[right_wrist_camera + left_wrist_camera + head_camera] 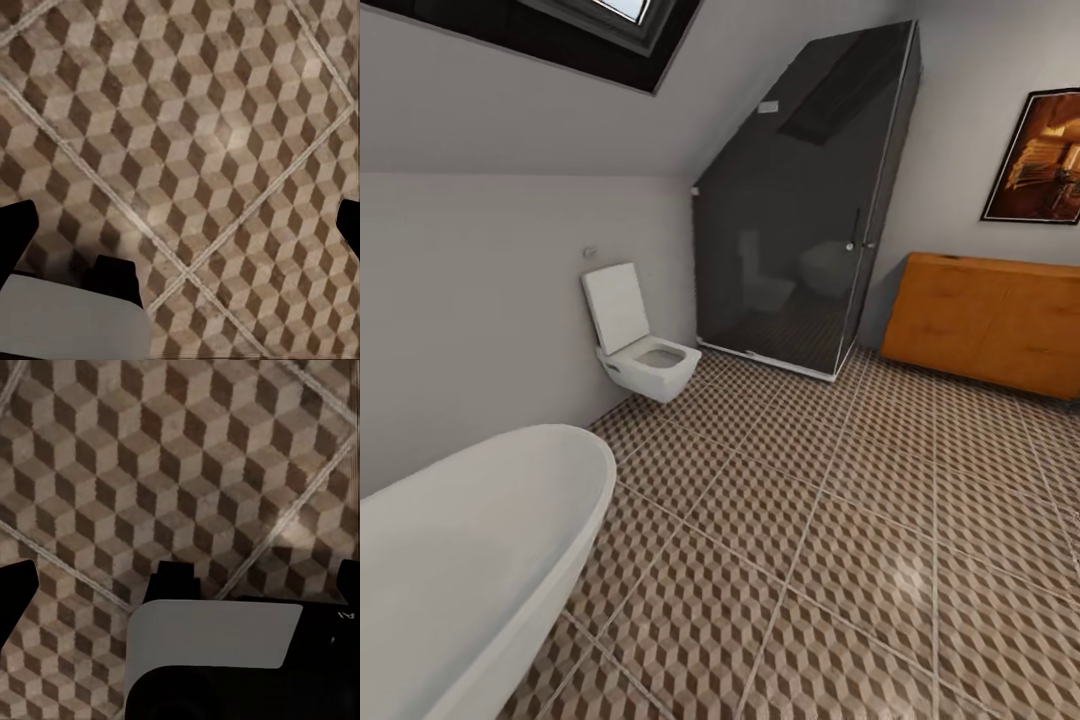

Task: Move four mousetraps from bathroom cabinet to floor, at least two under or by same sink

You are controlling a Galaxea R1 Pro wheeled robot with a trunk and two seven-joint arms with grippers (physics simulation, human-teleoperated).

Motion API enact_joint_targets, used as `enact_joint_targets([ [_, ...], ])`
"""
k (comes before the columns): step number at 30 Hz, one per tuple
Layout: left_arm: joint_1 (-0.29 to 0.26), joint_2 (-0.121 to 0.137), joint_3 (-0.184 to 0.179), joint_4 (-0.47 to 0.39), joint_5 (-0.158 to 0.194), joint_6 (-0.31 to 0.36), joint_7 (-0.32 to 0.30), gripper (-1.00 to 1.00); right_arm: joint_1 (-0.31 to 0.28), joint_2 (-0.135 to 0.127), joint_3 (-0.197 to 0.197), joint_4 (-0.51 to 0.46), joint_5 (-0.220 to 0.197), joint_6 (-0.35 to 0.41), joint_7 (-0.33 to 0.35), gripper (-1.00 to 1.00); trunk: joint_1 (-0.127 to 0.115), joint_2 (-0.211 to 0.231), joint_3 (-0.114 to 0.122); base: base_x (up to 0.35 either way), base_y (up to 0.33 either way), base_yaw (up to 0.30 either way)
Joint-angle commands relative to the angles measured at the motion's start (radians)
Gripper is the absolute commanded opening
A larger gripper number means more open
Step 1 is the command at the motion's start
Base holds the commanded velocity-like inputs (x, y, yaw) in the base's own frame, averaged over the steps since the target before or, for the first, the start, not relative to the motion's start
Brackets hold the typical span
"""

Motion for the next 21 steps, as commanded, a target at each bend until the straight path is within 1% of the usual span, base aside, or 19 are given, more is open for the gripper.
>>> enact_joint_targets([
  [1,-0.001,0.001,-0.006,-0.005,0.004,-0.005,0.005,1.0,-0.001,0.001,0.008,0.003,-0.009,-0.005,-0.002,1.0,0.0,-0.001,-0.001,0.0,0.0,-0.286],
  [21,0.009,0.001,-0.006,-0.003,0.003,-0.005,0.004,1.0,-0.001,0.0,0.008,0.003,-0.008,-0.005,-0.002,1.0,0.0,-0.001,0.009,0.0,0.0,-0.286],
])
